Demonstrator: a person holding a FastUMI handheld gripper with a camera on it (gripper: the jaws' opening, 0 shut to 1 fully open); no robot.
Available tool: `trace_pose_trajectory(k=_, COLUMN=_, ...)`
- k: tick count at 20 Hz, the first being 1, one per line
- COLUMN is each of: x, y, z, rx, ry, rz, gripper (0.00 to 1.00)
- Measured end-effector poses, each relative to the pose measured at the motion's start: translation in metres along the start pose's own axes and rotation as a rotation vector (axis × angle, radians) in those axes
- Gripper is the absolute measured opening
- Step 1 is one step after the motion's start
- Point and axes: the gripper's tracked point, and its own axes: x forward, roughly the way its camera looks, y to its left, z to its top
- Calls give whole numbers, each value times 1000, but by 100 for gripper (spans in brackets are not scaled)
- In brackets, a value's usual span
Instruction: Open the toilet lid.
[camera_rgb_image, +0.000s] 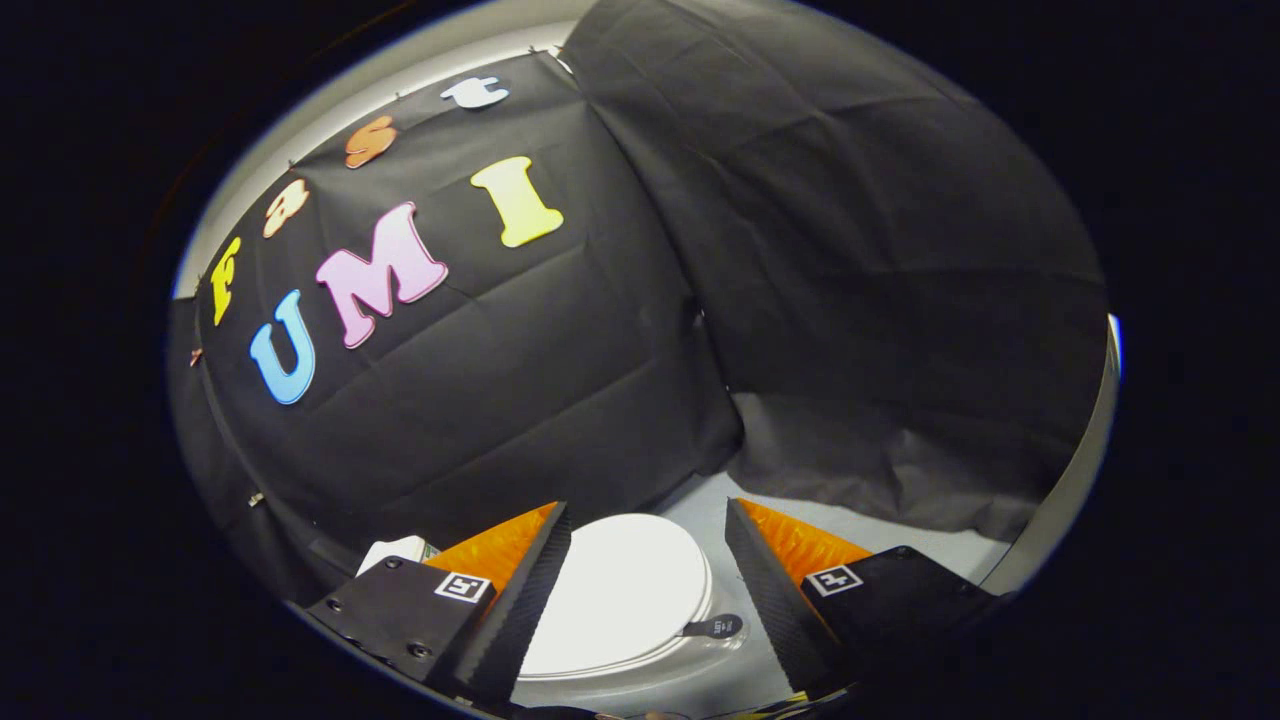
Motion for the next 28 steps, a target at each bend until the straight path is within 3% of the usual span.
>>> trace_pose_trajectory(k=14, x=66, y=-93, z=-137, rx=428, ry=221, rz=-101, gripper=96)
trace_pose_trajectory(k=25, x=93, y=-100, z=-203, rx=672, ry=288, rz=-63, gripper=92)
trace_pose_trajectory(k=27, x=96, y=-100, z=-208, rx=703, ry=283, rz=-57, gripper=82)
trace_pose_trajectory(k=28, x=97, y=-99, z=-209, rx=719, ry=280, rz=-47, gripper=82)
